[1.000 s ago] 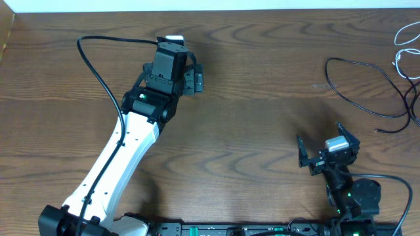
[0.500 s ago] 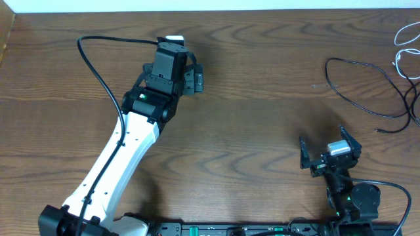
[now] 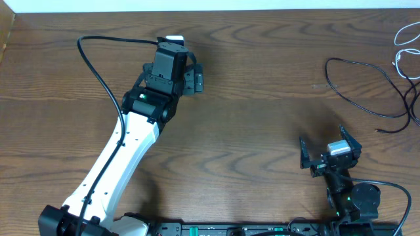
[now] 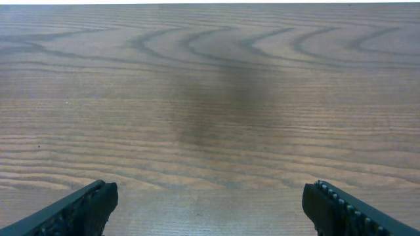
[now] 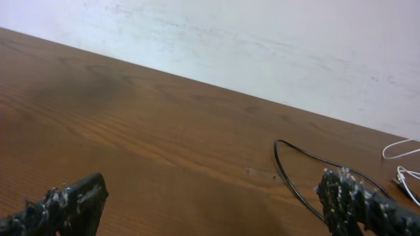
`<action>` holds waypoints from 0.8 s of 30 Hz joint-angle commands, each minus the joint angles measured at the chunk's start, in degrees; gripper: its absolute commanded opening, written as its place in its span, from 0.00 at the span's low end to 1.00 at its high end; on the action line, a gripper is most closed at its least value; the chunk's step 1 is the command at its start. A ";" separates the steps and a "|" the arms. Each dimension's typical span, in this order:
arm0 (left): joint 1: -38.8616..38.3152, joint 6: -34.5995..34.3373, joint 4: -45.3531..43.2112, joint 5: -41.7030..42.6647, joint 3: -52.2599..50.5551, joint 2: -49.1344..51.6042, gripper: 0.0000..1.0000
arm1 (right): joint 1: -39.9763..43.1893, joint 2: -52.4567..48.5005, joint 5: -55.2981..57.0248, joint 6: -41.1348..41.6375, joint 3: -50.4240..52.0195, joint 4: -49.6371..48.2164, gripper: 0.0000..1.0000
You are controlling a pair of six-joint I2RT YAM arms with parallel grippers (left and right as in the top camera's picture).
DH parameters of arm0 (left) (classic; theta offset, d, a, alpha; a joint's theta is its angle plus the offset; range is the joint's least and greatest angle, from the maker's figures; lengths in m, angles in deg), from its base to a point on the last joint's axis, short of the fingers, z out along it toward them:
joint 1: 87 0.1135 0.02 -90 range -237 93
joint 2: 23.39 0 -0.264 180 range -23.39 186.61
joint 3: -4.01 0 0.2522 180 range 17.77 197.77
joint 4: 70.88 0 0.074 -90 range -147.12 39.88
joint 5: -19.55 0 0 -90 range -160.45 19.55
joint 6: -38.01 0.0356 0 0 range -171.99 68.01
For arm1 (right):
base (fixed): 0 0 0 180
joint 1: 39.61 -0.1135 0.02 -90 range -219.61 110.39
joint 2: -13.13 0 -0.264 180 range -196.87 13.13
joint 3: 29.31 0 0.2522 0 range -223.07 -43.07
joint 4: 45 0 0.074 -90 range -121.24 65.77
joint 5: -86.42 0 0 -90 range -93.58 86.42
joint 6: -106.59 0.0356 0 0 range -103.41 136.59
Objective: Untangle cables
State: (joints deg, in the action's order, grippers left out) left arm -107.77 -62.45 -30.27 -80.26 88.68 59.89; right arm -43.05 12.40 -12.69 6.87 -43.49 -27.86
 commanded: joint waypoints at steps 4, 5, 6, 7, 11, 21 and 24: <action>-0.02 0.61 1.31 -3.56 0.68 0.22 0.95 | 0.42 0.44 0.57 -0.20 0.11 0.26 0.99; -0.02 0.61 1.90 -4.02 0.68 0.22 0.95 | 0.42 0.44 0.57 -0.20 0.09 0.26 0.99; -0.02 0.59 2.16 -4.94 0.68 0.22 0.95 | 0.39 0.44 0.57 -0.20 0.09 0.26 0.99; -0.02 0.57 2.56 -4.85 0.66 0.22 0.96 | 0.39 0.44 0.57 -0.20 0.09 0.26 0.99; -0.02 0.59 3.02 -4.87 0.63 0.22 0.95 | 0.39 0.44 0.57 -0.20 0.09 0.26 0.99; 2.62 1.86 4.37 -5.14 -1.11 -5.75 0.96 | 0.39 0.44 0.57 -0.20 0.09 0.26 0.99; 7.15 1.88 4.22 0.79 -3.04 -10.16 0.96 | 0.39 0.44 0.57 -0.20 0.09 0.26 0.99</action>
State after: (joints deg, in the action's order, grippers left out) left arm -104.95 -61.57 -26.01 -83.91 87.35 55.09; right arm -43.05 12.40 -12.71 6.87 -43.49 -27.86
